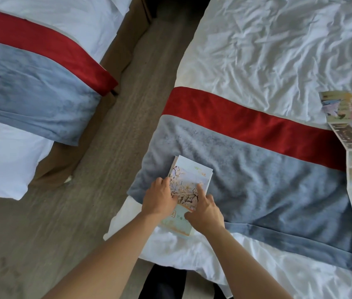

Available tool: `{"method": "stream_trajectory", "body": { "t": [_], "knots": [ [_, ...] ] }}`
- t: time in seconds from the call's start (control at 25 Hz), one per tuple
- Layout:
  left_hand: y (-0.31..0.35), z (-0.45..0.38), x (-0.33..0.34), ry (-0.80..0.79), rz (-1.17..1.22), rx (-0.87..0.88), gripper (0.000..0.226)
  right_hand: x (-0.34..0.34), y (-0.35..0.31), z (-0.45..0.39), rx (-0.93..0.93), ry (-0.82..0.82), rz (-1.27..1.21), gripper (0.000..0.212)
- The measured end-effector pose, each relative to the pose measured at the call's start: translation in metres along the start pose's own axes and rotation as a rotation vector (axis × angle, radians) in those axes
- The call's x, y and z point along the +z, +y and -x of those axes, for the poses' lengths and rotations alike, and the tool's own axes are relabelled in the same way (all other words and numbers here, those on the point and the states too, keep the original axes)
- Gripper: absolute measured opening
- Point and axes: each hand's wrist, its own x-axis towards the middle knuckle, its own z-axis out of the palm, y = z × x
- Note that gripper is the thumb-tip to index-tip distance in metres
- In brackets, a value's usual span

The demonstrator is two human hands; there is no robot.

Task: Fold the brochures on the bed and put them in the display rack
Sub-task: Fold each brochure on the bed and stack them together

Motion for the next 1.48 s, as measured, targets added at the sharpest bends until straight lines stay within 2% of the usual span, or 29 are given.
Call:
{"method": "stream_trajectory", "body": {
  "t": [0.24, 0.44, 0.6, 0.72, 0.88, 1.04, 1.28, 1.48],
  "knots": [
    [-0.002, 0.002, 0.006, 0.017, -0.010, 0.008, 0.042, 0.005, -0.002, 0.000, -0.014, 0.014, 0.070, 0.087],
    [0.006, 0.003, 0.002, 0.058, -0.182, 0.049, 0.049, 0.003, -0.001, -0.002, -0.053, 0.006, 0.026, 0.078],
    [0.027, 0.001, 0.001, 0.070, -0.207, 0.090, 0.054, -0.009, 0.008, 0.002, -0.069, -0.016, 0.017, 0.075],
    [0.055, -0.002, -0.005, 0.025, -0.205, 0.101, 0.049, -0.038, 0.026, 0.012, -0.031, -0.005, -0.032, 0.074],
    [0.128, -0.007, -0.013, -0.045, -0.187, 0.141, 0.037, -0.106, 0.071, 0.026, 0.028, 0.080, -0.045, 0.068],
    [0.226, -0.015, -0.002, -0.077, -0.089, 0.233, 0.048, -0.176, 0.130, 0.031, 0.047, 0.179, -0.092, 0.059],
    [0.364, -0.034, 0.052, -0.083, -0.055, 0.219, 0.052, -0.248, 0.251, 0.025, 0.074, 0.231, -0.125, 0.061],
    [0.447, -0.056, 0.103, -0.127, -0.014, 0.201, 0.047, -0.287, 0.343, 0.009, 0.103, 0.294, -0.137, 0.056]
  ]
}}
